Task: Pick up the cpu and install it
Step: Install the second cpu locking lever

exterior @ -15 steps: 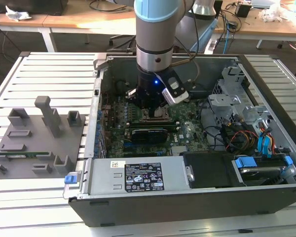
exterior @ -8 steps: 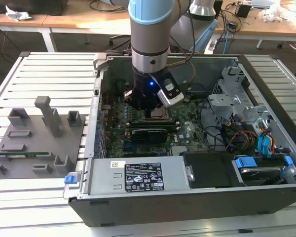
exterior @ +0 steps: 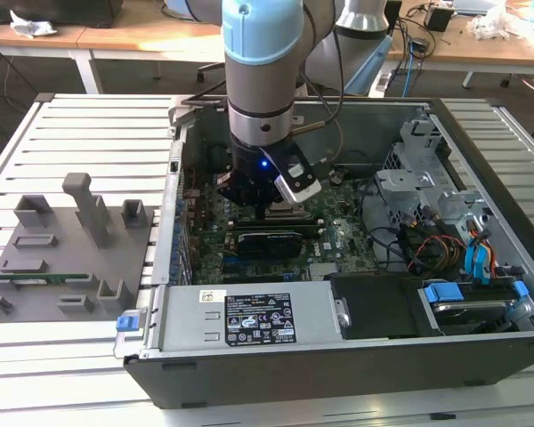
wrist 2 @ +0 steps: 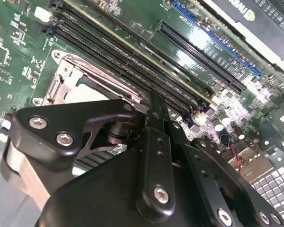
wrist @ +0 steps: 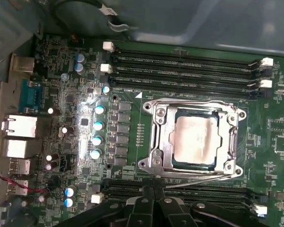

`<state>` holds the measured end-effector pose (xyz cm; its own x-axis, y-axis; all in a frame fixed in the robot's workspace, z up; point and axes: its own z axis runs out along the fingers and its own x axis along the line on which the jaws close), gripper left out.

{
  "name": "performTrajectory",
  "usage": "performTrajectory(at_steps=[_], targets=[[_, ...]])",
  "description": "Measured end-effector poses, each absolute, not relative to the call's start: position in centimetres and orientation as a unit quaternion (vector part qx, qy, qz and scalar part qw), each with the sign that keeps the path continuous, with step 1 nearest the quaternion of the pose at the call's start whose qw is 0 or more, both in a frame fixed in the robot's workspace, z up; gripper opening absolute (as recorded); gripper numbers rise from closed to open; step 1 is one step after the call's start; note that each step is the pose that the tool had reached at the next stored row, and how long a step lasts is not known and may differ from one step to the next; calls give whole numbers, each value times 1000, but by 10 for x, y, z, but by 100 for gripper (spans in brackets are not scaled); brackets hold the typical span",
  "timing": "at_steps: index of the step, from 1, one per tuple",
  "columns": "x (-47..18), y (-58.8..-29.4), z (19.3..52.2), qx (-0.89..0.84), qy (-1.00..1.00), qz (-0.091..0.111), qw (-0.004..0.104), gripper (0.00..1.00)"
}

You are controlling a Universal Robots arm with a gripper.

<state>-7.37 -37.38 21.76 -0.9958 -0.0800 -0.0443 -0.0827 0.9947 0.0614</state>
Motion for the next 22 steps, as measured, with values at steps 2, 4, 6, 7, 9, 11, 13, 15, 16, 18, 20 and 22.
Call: performTrajectory(at_steps=[2, 4, 6, 7, 9, 11, 13, 15, 16, 18, 20, 22], targets=[[-74, -377, 217, -40, 998, 47, 22, 11], [-75, -381, 216, -40, 997, 59, 22, 11], [-76, -384, 215, -40, 997, 68, 23, 11], [-76, -386, 214, -40, 996, 77, 23, 11], [-76, -388, 213, -40, 995, 83, 23, 11], [-76, -388, 210, -39, 995, 87, 23, 11], [-76, -388, 208, -39, 995, 90, 24, 11], [-76, -388, 206, -38, 995, 93, 24, 11], [-76, -388, 205, -38, 995, 94, 24, 11], [-76, -388, 202, -38, 994, 96, 24, 11], [-78, -388, 200, -37, 994, 102, 24, 11], [-82, -388, 198, -37, 993, 107, 25, 11]])
